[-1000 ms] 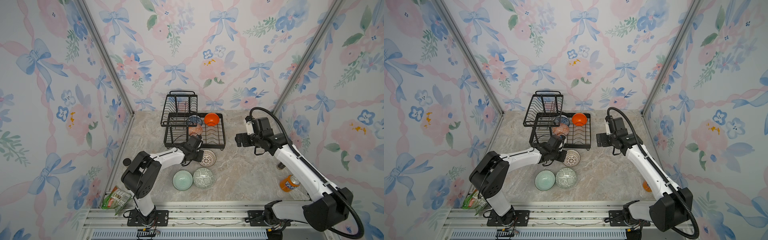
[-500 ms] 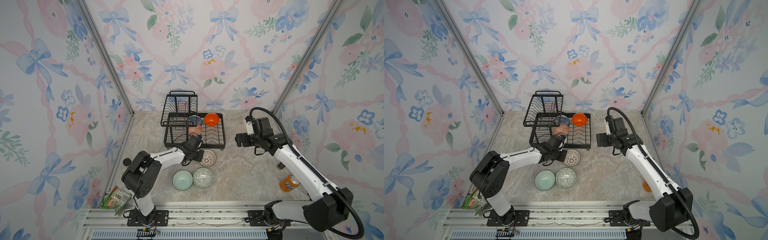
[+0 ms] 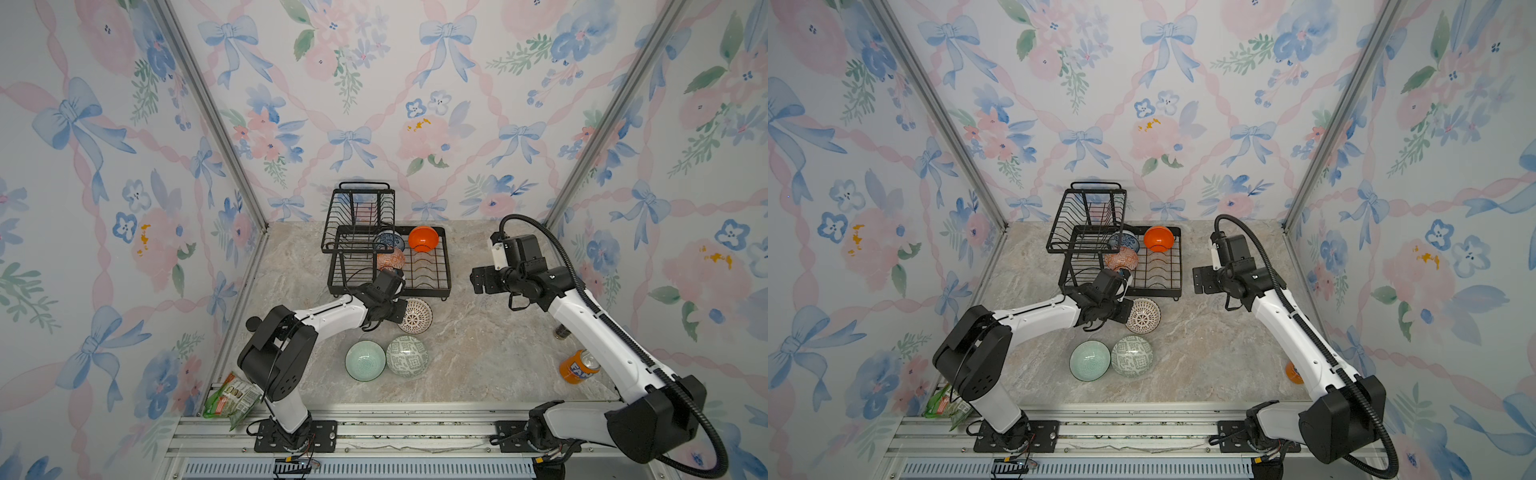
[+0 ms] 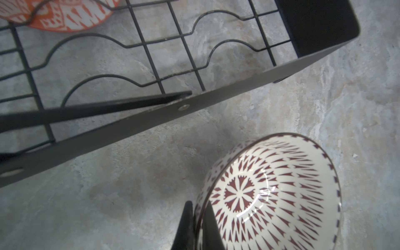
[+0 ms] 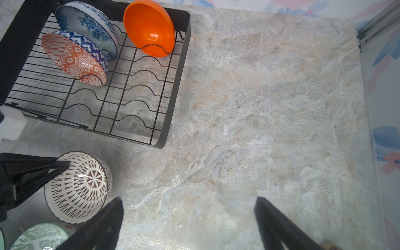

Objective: Load the bowls into the dish rack
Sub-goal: 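Close the left gripper on the starburst bowl rim and lift it, then carry the starburst bowl toward the rack while the right gripper reaches for it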

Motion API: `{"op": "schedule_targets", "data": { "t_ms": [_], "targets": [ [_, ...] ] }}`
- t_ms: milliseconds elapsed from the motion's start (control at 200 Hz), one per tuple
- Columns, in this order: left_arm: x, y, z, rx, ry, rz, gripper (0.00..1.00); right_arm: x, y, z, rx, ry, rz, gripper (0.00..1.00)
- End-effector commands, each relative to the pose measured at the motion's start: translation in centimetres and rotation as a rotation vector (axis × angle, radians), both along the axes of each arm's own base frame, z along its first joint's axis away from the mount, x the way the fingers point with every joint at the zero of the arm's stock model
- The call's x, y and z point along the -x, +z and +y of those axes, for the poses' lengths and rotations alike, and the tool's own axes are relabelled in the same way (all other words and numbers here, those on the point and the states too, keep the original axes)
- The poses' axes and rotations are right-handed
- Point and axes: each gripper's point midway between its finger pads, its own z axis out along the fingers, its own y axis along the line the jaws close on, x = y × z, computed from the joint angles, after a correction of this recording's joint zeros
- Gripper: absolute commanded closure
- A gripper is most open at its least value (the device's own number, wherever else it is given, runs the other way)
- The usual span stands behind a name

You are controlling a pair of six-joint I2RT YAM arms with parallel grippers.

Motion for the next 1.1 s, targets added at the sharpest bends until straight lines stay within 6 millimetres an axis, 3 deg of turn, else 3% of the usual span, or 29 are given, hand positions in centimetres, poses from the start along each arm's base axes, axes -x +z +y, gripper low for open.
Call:
{"op": "schedule_targets", "data": {
  "t_ms": [0, 550, 1095],
  "targets": [
    [-0.7, 4.3, -1.0, 0.064, -0.022, -0.091, 1.0, 0.3, 0.7, -0.3, -0.014, 0.004, -0.023, 0.03],
    [-0.4, 9.3, -1.0, 0.112, -0.031, -0.197, 1.0, 0.7, 1.8, 0.3, -0.038, 0.024, -0.047, 0.03],
    [-2.2, 15.4, -1.3, 0.128, -0.017, -0.348, 1.0, 0.4, 4.3, 5.5, -0.119, 0.158, -0.1, 0.03]
  ]
}}
